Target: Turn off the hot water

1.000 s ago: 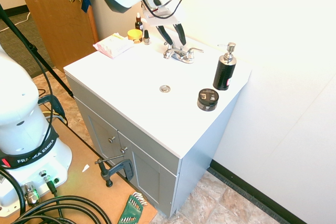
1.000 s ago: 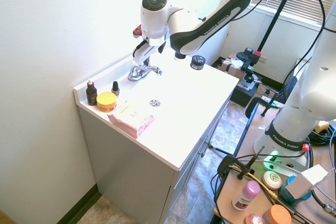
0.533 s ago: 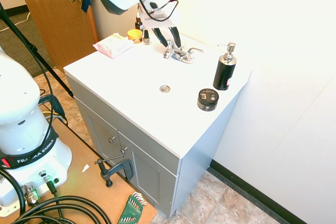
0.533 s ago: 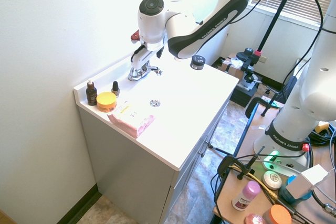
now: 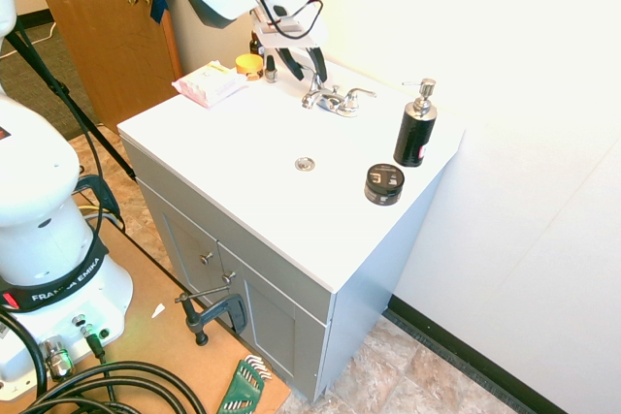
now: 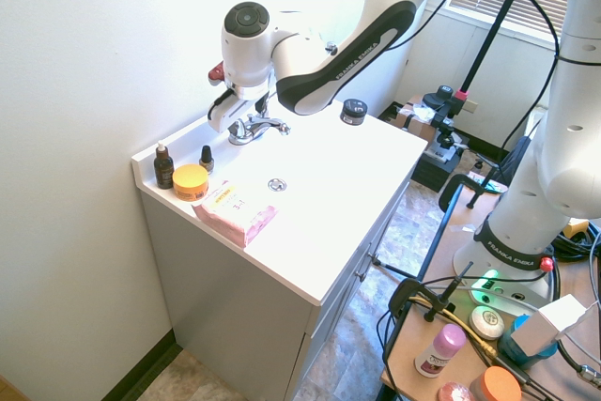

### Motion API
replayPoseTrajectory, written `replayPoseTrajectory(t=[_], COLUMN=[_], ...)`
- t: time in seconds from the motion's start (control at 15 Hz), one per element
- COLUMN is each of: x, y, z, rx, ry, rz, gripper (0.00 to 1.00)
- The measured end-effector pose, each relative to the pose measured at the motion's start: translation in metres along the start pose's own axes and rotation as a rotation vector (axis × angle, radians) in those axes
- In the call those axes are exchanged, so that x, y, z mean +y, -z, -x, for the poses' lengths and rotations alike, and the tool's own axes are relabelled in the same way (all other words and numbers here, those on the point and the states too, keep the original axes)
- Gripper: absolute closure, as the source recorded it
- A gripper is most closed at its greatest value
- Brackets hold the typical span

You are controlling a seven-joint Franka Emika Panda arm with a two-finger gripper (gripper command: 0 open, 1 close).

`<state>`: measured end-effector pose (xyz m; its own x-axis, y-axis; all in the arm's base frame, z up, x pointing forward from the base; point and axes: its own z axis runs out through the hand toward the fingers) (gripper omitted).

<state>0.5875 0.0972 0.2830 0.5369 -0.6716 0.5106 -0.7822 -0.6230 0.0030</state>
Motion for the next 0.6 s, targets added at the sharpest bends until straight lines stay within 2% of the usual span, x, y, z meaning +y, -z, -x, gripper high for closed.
replayPoseTrajectory(t=[0.33,0.6], x=[0.004,0.063], y=[0.002,0.038], z=[0.0,-0.001], rx=[-0.028,-0.167], ry=[-0.036,-0.093], rz=[0.001,-0.013], gripper=[0.0,0.0])
